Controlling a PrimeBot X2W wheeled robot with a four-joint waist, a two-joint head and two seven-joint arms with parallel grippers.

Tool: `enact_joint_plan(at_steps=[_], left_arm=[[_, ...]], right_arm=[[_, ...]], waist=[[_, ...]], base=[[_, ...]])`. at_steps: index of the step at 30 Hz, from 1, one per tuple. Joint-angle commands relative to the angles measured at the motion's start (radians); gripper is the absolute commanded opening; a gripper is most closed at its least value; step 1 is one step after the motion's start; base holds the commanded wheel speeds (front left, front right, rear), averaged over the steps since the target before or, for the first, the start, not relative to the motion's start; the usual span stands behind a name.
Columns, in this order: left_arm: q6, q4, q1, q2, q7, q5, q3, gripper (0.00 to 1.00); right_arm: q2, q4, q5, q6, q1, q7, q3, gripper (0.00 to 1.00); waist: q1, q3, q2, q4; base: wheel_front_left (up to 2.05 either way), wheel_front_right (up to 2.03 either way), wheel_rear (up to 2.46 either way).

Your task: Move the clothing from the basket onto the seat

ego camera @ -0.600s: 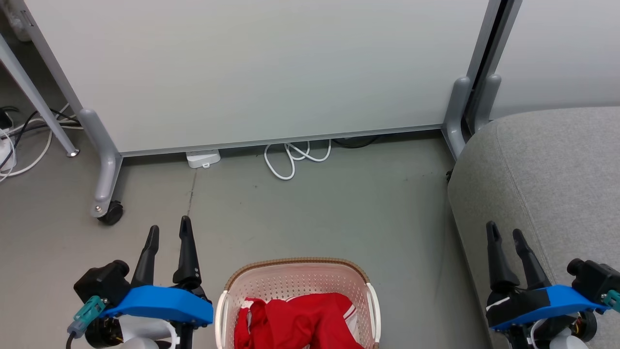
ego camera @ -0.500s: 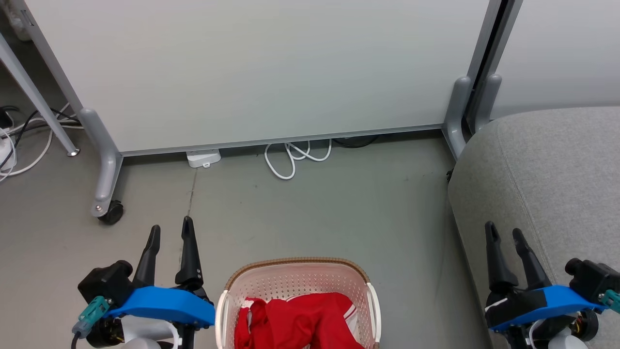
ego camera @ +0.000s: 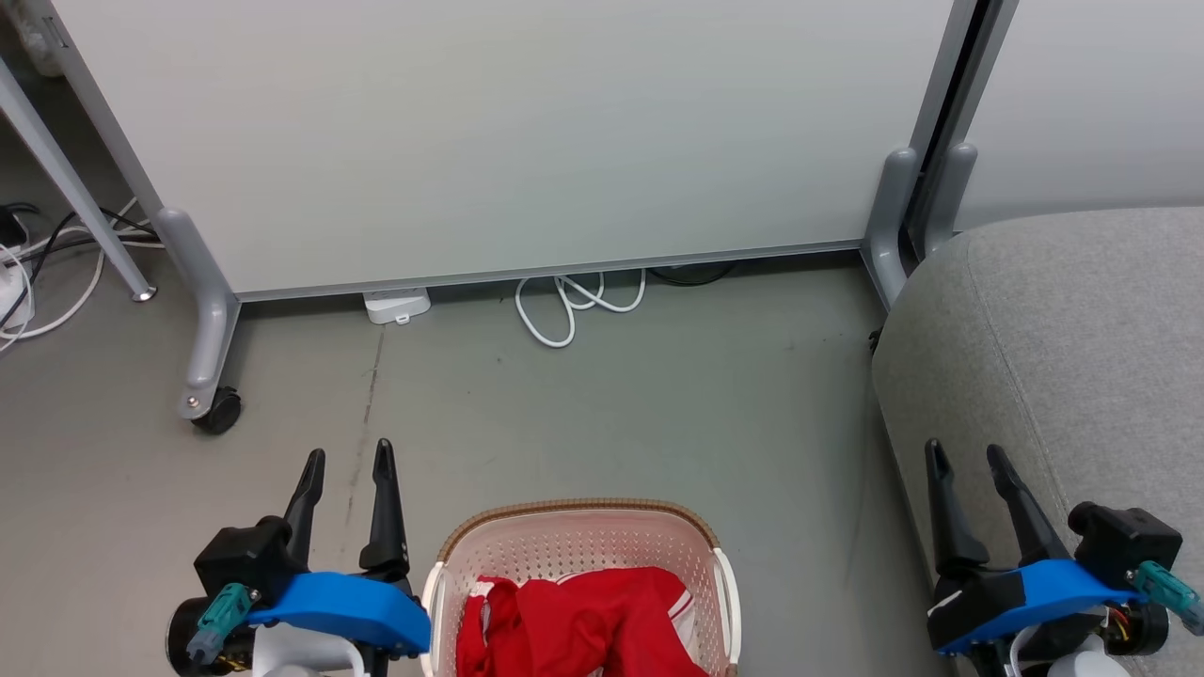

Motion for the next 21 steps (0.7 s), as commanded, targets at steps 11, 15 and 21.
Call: enact_joint_plan(at_steps=[11, 15, 21], left_arm=[[0.007, 0.041, -0.019, 0.001, -0.031, 0.094, -0.007, 1.0], [-0.006, 0.072, -0.024, -0.005, -0.04, 0.102, 0.0, 1.0], [-0.013, 0.103, -0.034, -0.01, -0.052, 0.135, 0.004, 1.0]], right_arm=[[-0.008, -0.004, -0.124, 0.002, -0.021, -0.019, 0.001, 1.0], [-0.008, -0.003, -0.156, 0.002, -0.02, -0.024, 0.004, 1.0], [-0.009, -0.003, -0.207, 0.002, -0.022, -0.031, 0.004, 1.0]], waist=[[0.0, -0.003, 0.0, 0.001], [0.0, -0.001, 0.0, 0.0], [0.0, 0.003, 0.0, -0.001]], base=[[0.0, 0.0, 0.0], [0.0, 0.0, 0.0], [0.0, 0.0, 0.0]])
